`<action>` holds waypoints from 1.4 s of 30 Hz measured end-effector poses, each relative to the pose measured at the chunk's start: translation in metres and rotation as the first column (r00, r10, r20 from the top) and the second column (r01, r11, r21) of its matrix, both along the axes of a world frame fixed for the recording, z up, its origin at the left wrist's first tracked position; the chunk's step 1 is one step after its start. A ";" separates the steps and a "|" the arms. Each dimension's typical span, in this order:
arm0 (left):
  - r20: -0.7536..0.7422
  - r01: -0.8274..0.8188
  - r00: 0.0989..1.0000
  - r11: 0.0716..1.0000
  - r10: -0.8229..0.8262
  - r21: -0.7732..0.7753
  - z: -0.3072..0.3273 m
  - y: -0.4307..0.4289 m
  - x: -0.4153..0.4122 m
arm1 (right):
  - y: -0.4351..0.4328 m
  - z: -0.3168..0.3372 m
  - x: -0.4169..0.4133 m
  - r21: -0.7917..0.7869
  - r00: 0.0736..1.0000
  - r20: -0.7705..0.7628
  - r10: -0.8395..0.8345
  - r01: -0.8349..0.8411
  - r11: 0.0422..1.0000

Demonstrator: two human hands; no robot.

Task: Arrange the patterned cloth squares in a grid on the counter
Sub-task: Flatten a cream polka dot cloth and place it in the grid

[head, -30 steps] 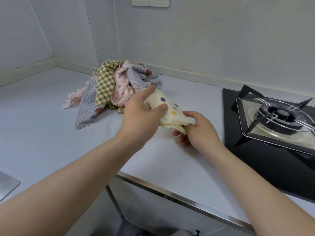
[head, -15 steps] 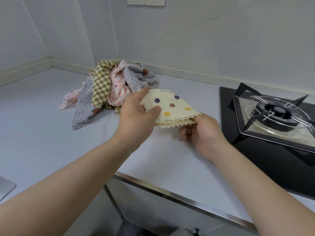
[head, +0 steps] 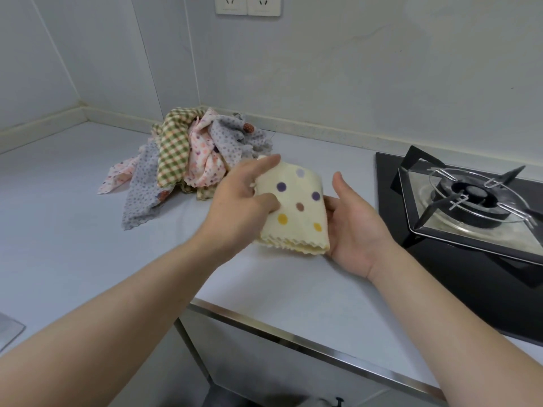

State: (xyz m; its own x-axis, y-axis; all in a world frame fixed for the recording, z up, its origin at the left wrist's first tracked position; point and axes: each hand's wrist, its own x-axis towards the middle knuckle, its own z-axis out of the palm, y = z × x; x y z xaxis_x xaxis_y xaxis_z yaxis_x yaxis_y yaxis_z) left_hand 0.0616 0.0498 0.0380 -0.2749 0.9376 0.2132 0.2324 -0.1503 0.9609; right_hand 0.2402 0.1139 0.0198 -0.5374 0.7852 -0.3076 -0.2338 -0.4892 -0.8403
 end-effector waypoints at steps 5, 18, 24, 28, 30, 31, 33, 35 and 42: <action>-0.127 0.057 0.990 0.998 -0.058 -0.007 -0.006 -0.005 0.007 | -0.005 -0.004 -0.009 0.311 0.914 0.248 -0.321 0.239 0.920; 0.191 -0.289 0.926 0.936 0.327 -0.200 -0.025 -0.003 0.027 | -0.014 -0.012 -0.010 0.826 0.676 0.404 -0.616 0.019 0.563; -0.071 -0.463 0.882 0.885 0.465 0.045 -0.013 -0.022 0.042 | -0.037 0.000 -0.010 0.808 0.676 0.457 -0.578 -0.044 0.587; -0.172 -0.480 0.855 0.872 0.490 0.097 -0.014 -0.048 0.050 | -0.063 0.008 -0.003 0.800 0.685 0.450 -0.572 -0.025 0.599; -0.188 -0.458 0.865 0.885 0.465 0.084 -0.012 -0.061 0.056 | -0.076 0.009 0.003 0.795 0.666 0.475 -0.575 -0.043 0.605; -0.200 -0.444 0.870 0.893 0.450 0.073 -0.011 -0.068 0.058 | -0.081 0.008 0.006 0.785 0.652 0.496 -0.574 -0.054 0.617; -0.236 -0.430 0.872 0.901 0.429 0.048 -0.009 -0.078 0.061 | -0.088 0.006 0.009 0.753 0.636 0.533 -0.558 -0.055 0.656; -0.251 -0.427 0.875 0.904 0.413 0.000 -0.009 -0.084 0.063 | -0.094 0.005 0.010 0.719 0.644 0.540 -0.542 -0.018 0.695; -0.131 -0.458 0.886 0.883 0.445 -0.102 -0.015 -0.072 0.073 | -0.094 0.001 0.003 0.752 0.563 0.499 -0.659 0.097 0.652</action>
